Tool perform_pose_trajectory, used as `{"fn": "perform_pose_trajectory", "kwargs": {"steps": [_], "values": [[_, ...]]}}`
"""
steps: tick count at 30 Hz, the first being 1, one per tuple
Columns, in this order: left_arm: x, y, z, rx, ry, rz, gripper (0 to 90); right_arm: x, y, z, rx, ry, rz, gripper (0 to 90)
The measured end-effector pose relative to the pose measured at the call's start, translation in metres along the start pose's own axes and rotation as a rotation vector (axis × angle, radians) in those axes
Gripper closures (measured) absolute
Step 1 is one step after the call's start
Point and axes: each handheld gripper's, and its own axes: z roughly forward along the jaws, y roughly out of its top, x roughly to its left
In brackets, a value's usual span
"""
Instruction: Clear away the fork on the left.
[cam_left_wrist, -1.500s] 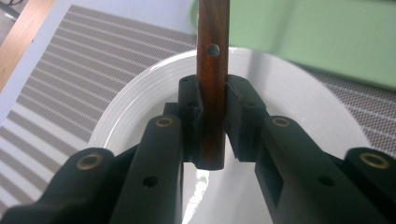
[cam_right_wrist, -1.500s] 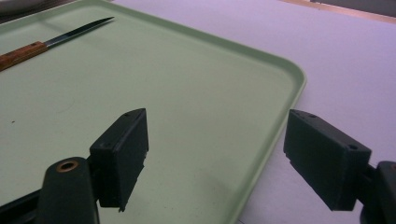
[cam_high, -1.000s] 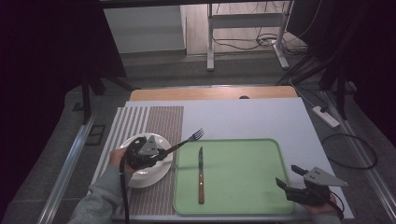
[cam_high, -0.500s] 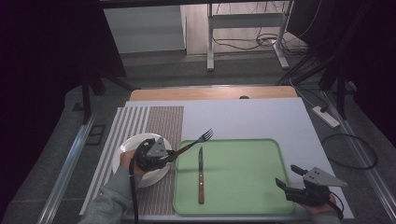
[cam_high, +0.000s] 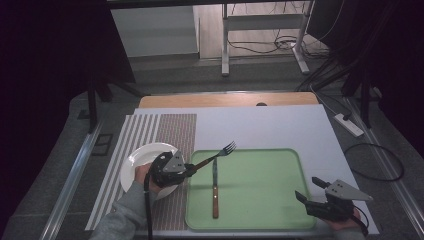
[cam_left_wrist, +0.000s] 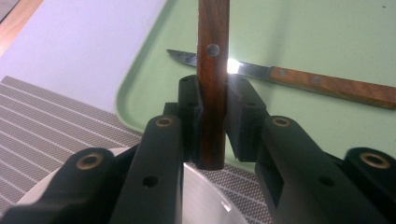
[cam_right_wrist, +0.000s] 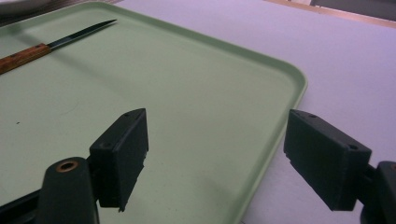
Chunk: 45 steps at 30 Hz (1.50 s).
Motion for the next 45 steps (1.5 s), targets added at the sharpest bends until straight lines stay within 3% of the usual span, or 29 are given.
{"fn": "perform_pose_trajectory", "kwargs": {"steps": [17,45], "values": [[-0.013,0.018,0.021,-0.001,-0.041,0.013,76.0,0.001,0.002,0.001,-0.007,0.007,0.002,22.1],[-0.028,0.044,0.046,0.000,-0.070,0.037,75.9,0.007,0.007,0.005,-0.009,0.028,-0.009,22.0]]}}
